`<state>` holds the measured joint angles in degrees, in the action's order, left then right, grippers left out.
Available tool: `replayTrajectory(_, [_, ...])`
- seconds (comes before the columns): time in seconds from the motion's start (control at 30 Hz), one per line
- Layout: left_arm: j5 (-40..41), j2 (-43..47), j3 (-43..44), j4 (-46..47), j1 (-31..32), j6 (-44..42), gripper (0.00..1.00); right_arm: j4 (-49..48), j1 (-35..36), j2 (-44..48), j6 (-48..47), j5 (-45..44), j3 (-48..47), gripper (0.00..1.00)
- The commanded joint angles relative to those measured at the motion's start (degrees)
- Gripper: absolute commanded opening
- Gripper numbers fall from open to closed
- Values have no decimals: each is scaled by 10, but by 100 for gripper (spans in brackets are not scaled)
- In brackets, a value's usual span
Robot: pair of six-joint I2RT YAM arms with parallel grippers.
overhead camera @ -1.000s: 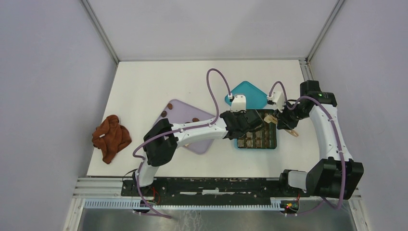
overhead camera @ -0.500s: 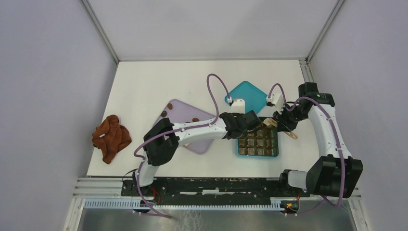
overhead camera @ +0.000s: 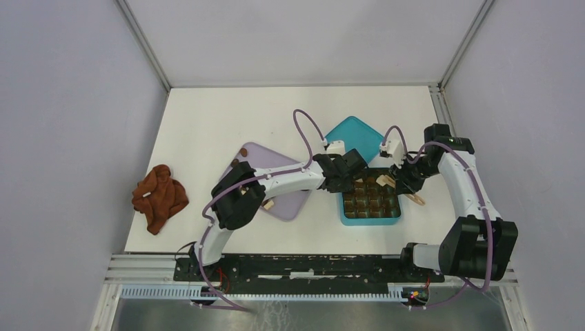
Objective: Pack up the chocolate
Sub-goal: Adjust the packing box at the center of the board, then place the fake chocolate in the packing box.
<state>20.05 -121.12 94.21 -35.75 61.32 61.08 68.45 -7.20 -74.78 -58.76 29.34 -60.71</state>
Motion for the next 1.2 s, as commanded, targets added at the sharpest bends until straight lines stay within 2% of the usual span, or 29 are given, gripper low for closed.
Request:
replayTrajectory(0.0, [-17,8,21,36,-1,18,31,-16,-1,-2,2,-1,8,18])
replayTrajectory(0.07, [-10,25,15,34,-1,12,36,-19,4,-3,2,-5,11,18])
replayTrajectory(0.33, [52,167,-73,22,-1,-17,42,-43,52,-6,27,-40,11,18])
replayTrajectory(0.6, [85,293,-173,9,0,-115,43,-73,135,-24,71,-108,2,18])
replayTrajectory(0.73, [117,383,-233,44,0,-144,56,-90,173,-37,95,-153,3,18])
replayTrajectory(0.83, [146,440,-268,75,0,-151,64,-97,192,-52,105,-179,-1,18])
replayTrajectory(1.17, [204,529,-326,68,-1,-125,65,-111,242,-85,131,-226,-9,21])
